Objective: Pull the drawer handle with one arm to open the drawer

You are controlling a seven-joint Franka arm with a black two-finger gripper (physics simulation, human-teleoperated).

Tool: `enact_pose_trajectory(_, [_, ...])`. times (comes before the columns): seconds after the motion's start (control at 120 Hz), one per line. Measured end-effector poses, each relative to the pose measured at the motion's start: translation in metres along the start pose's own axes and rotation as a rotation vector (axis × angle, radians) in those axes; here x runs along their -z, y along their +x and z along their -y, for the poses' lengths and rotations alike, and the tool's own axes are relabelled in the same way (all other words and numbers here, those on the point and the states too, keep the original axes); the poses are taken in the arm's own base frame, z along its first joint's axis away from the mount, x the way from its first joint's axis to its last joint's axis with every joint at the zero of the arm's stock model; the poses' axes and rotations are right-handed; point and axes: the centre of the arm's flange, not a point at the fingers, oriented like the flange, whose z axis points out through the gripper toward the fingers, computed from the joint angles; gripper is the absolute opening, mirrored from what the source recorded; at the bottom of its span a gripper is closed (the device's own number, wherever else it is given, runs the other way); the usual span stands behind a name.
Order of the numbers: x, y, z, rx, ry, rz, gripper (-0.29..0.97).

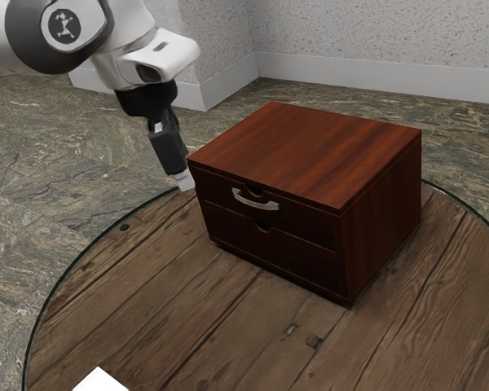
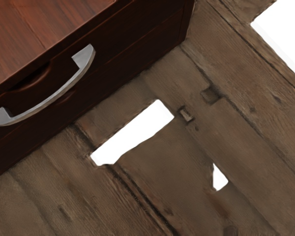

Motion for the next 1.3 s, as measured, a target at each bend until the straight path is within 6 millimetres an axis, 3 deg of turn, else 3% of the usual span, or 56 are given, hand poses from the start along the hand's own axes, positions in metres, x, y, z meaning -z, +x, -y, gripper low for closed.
enact_pose_trajectory(0.067, [-0.003, 0.009, -0.012, -0.116, 0.015, -0.019, 0.68])
enact_pose_trajectory(0.125, [-0.014, 0.002, -0.025, -0.204, 0.025, -0.034, 0.68])
enact_pose_trajectory(0.208, [-0.032, -0.009, -0.009, -0.27, 0.079, -0.041, 0.68])
enact_pose_trajectory(0.308, [-0.057, 0.0, 0.006, -0.354, 0.141, -0.057, 0.68])
enact_pose_trajectory(0.392, [-0.083, 0.006, 0.011, -0.422, 0.174, -0.06, 0.68])
enact_pose_trajectory(0.625, [-0.126, 0.013, 0.021, -0.579, 0.262, -0.032, 0.68])
enact_pose_trajectory(0.867, [-0.142, 0.007, 0.028, -0.677, 0.321, -0.014, 0.68])
enact_pose_trajectory(1.017, [-0.148, -0.003, 0.021, -0.724, 0.333, -0.005, 0.68])
enact_pose_trajectory(1.3, [-0.157, 0.006, 0.021, -0.815, 0.398, 0.035, 0.68])
